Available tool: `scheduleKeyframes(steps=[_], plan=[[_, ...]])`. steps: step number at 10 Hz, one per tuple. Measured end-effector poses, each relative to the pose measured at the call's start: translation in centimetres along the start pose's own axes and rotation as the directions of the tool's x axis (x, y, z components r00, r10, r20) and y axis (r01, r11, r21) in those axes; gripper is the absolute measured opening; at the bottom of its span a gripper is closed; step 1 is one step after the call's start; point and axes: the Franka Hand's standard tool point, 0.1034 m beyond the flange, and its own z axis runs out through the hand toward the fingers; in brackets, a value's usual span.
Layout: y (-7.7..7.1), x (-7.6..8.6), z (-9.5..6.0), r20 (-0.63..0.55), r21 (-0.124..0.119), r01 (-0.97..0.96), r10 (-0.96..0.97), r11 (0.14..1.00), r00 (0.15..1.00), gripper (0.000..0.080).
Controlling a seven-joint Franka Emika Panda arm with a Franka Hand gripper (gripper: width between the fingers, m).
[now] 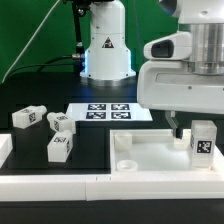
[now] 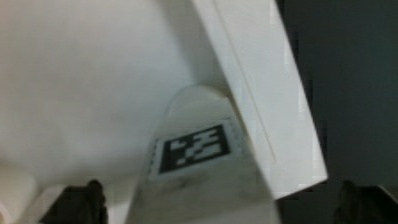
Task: Assemble one leg
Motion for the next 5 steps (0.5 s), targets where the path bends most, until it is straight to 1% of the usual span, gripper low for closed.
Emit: scheduleKeyframes(steps=[1, 3, 4, 5], plan=[[0.09, 0.01, 0.03, 0.001, 0.0, -0.026, 0.026, 1.0, 1.0, 0.0648], [0.11, 0.02, 0.03, 0.001, 0.0, -0.026, 0.026, 1.0, 1.0, 0.039], [0.07, 0.0, 0.04, 0.001, 0.002, -0.104, 0.104, 0.995, 0.995, 0.039], [0.09, 0.01, 0.03, 0.001, 0.002, -0.157, 0.157, 0.988, 0.988, 0.0282]])
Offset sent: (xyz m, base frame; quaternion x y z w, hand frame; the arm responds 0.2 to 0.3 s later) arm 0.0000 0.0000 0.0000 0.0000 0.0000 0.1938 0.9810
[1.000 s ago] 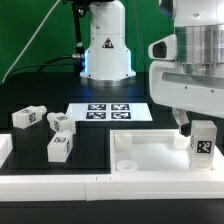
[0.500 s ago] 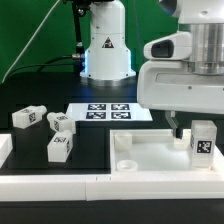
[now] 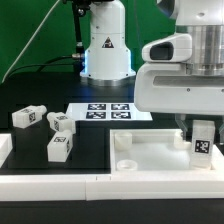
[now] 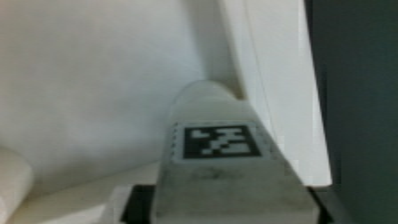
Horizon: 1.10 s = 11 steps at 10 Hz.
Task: Assemble one leg
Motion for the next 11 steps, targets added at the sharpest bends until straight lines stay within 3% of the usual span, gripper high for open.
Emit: scheduleKeyframes(steps=[2, 4, 5, 7, 9, 10, 11], plan=[[0.01, -0.05, 0.01, 0.0, -0.003, -0.19, 0.19, 0.982, 0.982, 0.0282], [0.13, -0.08, 0.07, -0.008, -0.01, -0.423, 0.423, 0.906, 0.906, 0.0282], [0.28, -0.17, 0.07, 0.004, -0.015, -0.581, 0.581, 0.814, 0.814, 0.0282], [0.55, -0.02, 0.13, 0.03, -0.006, -0.846, 0.846, 0.533, 0.533, 0.0284], [0.55, -0.09, 0.18, 0.042, -0.013, -0.947, 0.947, 0.321, 0.32, 0.0284], [0.56, -0.09, 0.18, 0.042, -0.013, -0.94, 0.939, 0.341, 0.34, 0.0284], [0.55, -0.1, 0.18, 0.042, -0.012, -0.934, 0.933, 0.358, 0.357, 0.0347]])
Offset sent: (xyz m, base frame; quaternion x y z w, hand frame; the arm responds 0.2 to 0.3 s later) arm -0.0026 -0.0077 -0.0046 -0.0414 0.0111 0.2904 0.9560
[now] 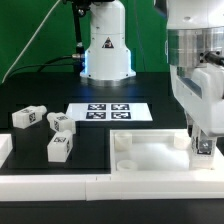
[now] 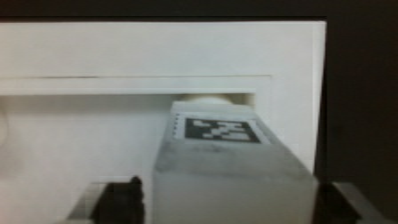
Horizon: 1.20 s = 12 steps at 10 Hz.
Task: Assemble one leg
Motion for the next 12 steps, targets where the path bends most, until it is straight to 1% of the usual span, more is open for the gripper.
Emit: scheduleKeyframes(steps=[1, 2, 3, 4, 6, 7, 9, 10, 11, 12], plan=[[0.0, -0.1, 0.0, 0.0, 0.0, 0.005, -0.005, 1.0, 1.0, 0.056], [0.0, -0.2, -0.1, -0.008, 0.0, 0.188, -0.188, 0.982, 0.982, 0.056], [0.0, -0.5, 0.0, -0.008, 0.0, 0.396, -0.396, 0.918, 0.918, 0.0622], [0.2, -1.0, 0.0, -0.002, -0.001, 0.551, -0.551, 0.834, 0.834, 0.0641], [0.3, -0.9, 0.1, 0.0, -0.003, 0.647, -0.647, 0.763, 0.763, 0.0648], [0.3, -0.9, 0.1, 0.0, -0.003, 0.672, -0.672, 0.741, 0.741, 0.0649], [0.3, -0.9, 0.1, -0.001, -0.004, 0.756, -0.756, 0.654, 0.654, 0.0649], [0.2, -0.9, 0.2, -0.016, -0.025, 0.88, -0.88, 0.474, 0.474, 0.0649], [0.2, -1.3, 0.4, -0.022, -0.027, 0.939, -0.939, 0.344, 0.343, 0.0649], [0.2, -1.3, 0.4, -0.022, -0.02, 0.909, -0.909, 0.417, 0.416, 0.0649]])
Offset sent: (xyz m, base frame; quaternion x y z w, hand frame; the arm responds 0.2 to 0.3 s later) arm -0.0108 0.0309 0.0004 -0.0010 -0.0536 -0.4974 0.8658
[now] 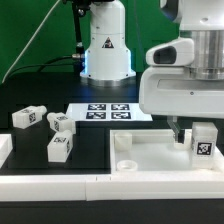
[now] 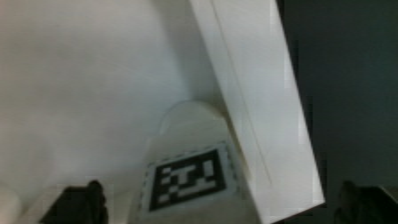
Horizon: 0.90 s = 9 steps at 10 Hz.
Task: Assemble one leg
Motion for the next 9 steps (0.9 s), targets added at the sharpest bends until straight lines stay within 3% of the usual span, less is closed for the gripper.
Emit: scheduleKeyframes(steps=[1, 2, 4, 7, 9], plan=[[0.04, 0.02, 0.0, 0.0, 0.0, -0.017, 0.017, 1.0, 1.0, 0.0563], [0.05, 0.03, 0.01, -0.001, -0.001, -0.015, 0.015, 1.0, 1.0, 0.0563], [0.21, 0.03, 0.06, 0.001, -0.003, -0.169, 0.169, 0.986, 0.986, 0.0285], [0.18, 0.01, 0.05, -0.002, -0.004, -0.463, 0.463, 0.886, 0.886, 0.0285], [0.27, 0.26, 0.16, 0.012, 0.002, -0.721, 0.721, 0.693, 0.693, 0.0285]])
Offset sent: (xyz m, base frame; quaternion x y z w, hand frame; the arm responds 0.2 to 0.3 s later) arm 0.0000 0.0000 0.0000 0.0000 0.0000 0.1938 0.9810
